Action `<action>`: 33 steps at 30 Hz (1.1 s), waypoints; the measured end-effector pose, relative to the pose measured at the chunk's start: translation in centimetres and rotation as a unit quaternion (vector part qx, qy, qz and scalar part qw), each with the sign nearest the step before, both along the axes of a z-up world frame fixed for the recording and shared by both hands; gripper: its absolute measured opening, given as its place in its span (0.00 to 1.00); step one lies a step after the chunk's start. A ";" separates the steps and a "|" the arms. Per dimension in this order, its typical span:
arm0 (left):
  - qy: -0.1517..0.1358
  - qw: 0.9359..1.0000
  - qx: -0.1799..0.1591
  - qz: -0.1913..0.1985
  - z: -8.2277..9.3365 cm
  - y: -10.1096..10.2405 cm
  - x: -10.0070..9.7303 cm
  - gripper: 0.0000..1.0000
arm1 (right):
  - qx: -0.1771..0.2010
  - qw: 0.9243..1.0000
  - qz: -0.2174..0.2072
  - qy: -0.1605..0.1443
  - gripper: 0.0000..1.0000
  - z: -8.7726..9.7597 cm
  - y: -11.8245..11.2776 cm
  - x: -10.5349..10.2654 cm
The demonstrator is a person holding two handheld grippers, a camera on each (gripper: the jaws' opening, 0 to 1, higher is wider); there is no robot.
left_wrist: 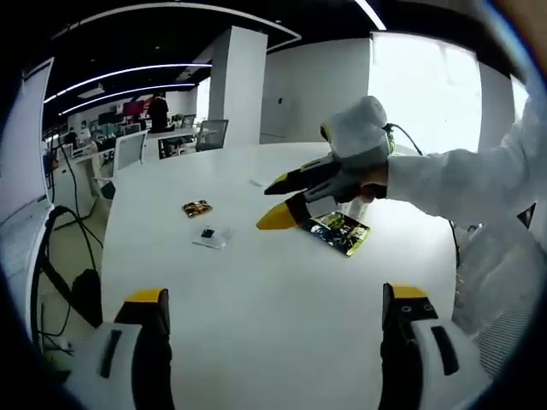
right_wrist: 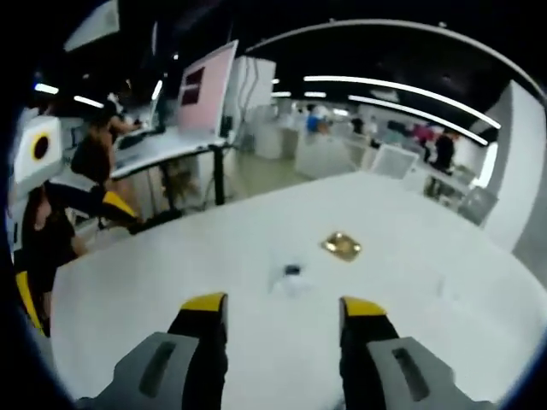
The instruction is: Arrange the skincare products in the storage area until every visible bottle or jar stands upright without overlapping.
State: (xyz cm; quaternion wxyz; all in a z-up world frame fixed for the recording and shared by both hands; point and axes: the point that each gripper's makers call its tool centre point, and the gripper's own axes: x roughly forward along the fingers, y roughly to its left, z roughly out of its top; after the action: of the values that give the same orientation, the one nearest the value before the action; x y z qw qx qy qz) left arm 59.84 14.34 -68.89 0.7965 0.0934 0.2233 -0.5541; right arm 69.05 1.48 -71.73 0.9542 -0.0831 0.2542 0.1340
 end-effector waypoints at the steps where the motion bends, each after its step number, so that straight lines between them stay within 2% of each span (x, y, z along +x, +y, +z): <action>1: 0.001 1.000 0.000 0.000 0.0 0.1 0.0 0.99 | 0.003 1.000 -0.004 0.002 0.43 -0.2 -0.1 0.3; 6: 0.005 1.000 -0.001 0.001 -0.4 0.4 0.0 0.99 | 0.014 1.000 -0.012 0.016 0.42 -1.4 0.1 1.5; 8: 0.009 1.000 -0.001 0.005 -0.6 0.6 0.2 0.99 | 0.002 1.000 -0.008 0.020 0.40 -2.0 0.3 2.0; 13: 0.014 1.000 -0.001 0.008 -1.1 0.9 0.2 0.99 | 0.003 0.999 -0.015 0.031 0.36 -3.2 0.9 3.2; 24: 0.025 1.000 -0.014 0.011 -1.4 1.2 -0.1 0.98 | 0.000 0.998 -0.037 0.042 0.40 -5.5 1.7 5.2; 28: 0.030 0.999 -0.016 0.016 -1.6 1.5 0.2 0.99 | -0.009 0.998 -0.047 0.049 0.38 -6.2 1.2 5.8; 33: 0.032 0.999 -0.021 0.024 -1.6 1.8 0.3 0.99 | -0.003 0.997 -0.051 0.056 0.38 -6.8 1.1 6.1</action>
State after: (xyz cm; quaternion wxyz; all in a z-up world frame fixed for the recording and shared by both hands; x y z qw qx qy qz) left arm 60.09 16.11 -70.51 0.8038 0.0535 0.2393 -0.5420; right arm 75.13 2.63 -78.49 0.9439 -0.0656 0.3114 0.0887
